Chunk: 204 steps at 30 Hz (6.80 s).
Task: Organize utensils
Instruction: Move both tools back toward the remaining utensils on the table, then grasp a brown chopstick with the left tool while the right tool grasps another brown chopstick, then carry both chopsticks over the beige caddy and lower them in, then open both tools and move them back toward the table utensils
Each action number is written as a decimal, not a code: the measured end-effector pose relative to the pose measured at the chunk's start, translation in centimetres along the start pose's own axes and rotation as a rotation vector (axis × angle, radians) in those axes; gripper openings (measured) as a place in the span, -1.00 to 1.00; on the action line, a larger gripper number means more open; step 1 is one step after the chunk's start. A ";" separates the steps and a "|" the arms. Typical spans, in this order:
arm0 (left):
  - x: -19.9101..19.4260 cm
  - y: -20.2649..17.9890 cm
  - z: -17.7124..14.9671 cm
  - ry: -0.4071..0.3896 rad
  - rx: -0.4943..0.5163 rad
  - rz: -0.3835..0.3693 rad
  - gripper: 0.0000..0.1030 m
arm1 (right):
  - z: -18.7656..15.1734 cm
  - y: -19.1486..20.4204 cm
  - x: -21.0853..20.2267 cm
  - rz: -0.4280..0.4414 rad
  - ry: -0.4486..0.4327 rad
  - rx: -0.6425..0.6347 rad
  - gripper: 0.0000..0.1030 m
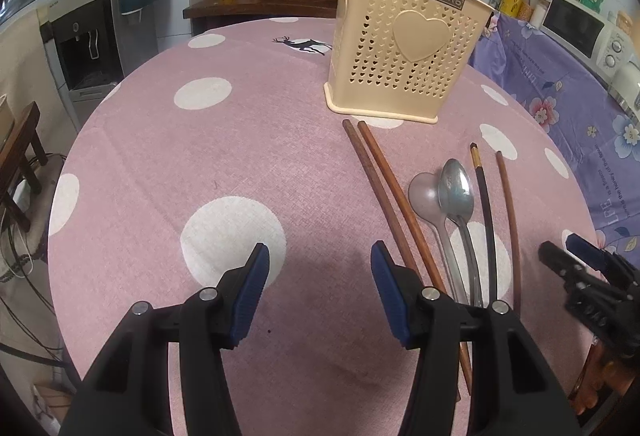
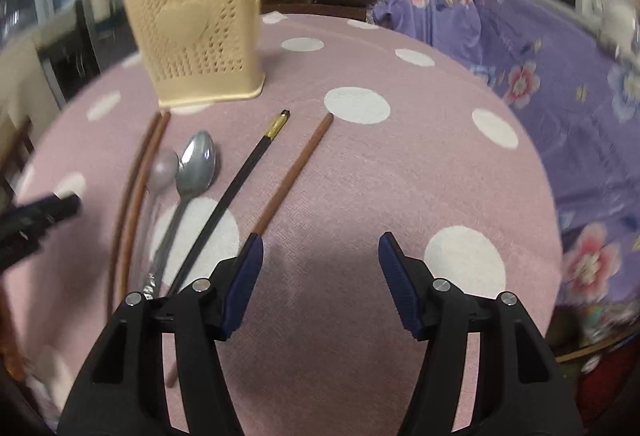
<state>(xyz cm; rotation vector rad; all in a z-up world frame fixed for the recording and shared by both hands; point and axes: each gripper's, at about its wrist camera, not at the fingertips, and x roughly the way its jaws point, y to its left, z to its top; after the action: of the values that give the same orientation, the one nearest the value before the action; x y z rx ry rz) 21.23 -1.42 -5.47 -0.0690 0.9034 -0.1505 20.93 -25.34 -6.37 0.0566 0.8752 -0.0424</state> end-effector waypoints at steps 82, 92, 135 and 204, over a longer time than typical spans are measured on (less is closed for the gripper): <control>6.2 -2.6 4.4 0.020 -0.042 0.183 -0.64 | 8.5 1.2 9.2 -0.028 0.068 0.109 -0.82; 6.0 -2.7 4.1 -0.001 -0.037 0.206 -0.84 | 8.5 1.0 9.1 -0.012 0.059 0.109 -0.82; -10.8 0.7 8.8 -0.445 -0.070 -0.030 -0.85 | 10.4 -1.7 -11.7 0.287 -0.466 0.035 -0.86; -1.5 3.4 3.4 -0.151 -0.187 0.045 0.18 | 8.0 2.7 3.3 0.073 -0.070 0.043 -0.35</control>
<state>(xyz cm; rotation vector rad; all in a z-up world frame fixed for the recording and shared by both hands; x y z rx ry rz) 23.36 2.13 -2.63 -0.2306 0.7654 -0.0181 29.35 -23.22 -3.75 0.1266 0.8020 0.0054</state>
